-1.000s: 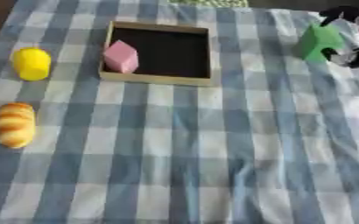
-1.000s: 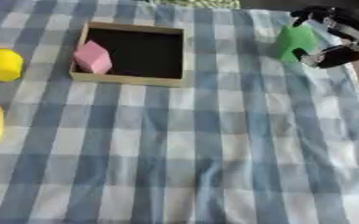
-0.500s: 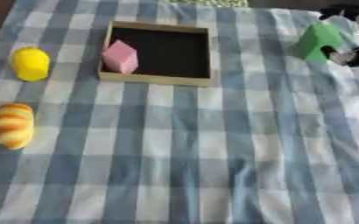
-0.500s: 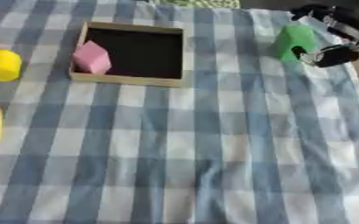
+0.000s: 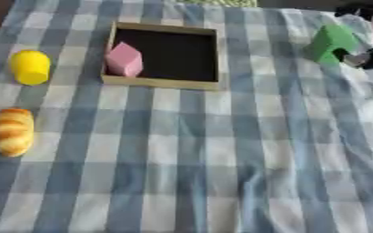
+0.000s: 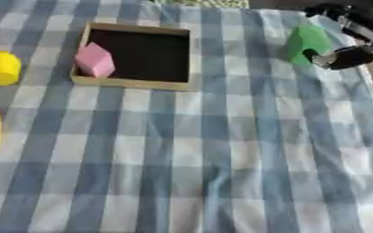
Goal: Pick up objects on the table and place them in the box.
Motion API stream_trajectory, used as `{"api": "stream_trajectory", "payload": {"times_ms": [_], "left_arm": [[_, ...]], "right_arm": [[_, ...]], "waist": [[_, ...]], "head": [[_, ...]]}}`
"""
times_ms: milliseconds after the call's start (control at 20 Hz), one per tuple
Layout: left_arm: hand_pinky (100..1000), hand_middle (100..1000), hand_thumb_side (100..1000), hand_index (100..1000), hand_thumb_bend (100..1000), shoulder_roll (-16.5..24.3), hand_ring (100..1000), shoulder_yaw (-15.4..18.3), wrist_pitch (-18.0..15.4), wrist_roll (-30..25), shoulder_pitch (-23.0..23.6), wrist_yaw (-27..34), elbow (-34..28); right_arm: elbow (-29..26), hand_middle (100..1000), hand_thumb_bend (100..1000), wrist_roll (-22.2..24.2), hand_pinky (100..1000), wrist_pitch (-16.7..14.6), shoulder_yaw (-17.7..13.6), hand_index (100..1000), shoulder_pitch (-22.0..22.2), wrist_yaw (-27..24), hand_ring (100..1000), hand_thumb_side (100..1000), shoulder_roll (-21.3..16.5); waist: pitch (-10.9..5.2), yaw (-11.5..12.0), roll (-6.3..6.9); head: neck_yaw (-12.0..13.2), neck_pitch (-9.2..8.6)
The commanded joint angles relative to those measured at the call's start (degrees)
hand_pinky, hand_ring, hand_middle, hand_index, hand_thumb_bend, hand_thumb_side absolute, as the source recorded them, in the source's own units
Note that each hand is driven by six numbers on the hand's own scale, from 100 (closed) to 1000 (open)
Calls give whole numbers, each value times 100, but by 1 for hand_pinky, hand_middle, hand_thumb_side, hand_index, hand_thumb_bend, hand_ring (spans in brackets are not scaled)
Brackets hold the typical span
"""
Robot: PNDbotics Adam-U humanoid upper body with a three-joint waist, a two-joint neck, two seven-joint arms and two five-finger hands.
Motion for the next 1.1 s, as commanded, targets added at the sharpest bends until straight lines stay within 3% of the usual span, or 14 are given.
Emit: {"api": "stream_trajectory", "payload": {"times_ms": [50,850,1100], "left_arm": [[1000,796,553,838,100,67,855,7,-6,-26,-45,-21,-72],[1000,798,558,839,100,57,859,-26,-5,-73,-70,-47,-46],[1000,799,558,839,100,54,860,-32,-3,-91,-81,-50,-44]], "right_arm": [[78,879,235,-84,1000,-2,-89,1000,-125,115,1000,446,-191],[500,865,196,-193,1000,76,-185,1000,-360,362,1000,455,-138],[565,909,211,-180,1000,78,-196,1000,-391,461,1000,480,-133]], "waist": [[-23,-4,-36],[50,51,-33],[71,63,-35]], "head": [[-22,-92],[-41,-201],[-33,-214]]}}
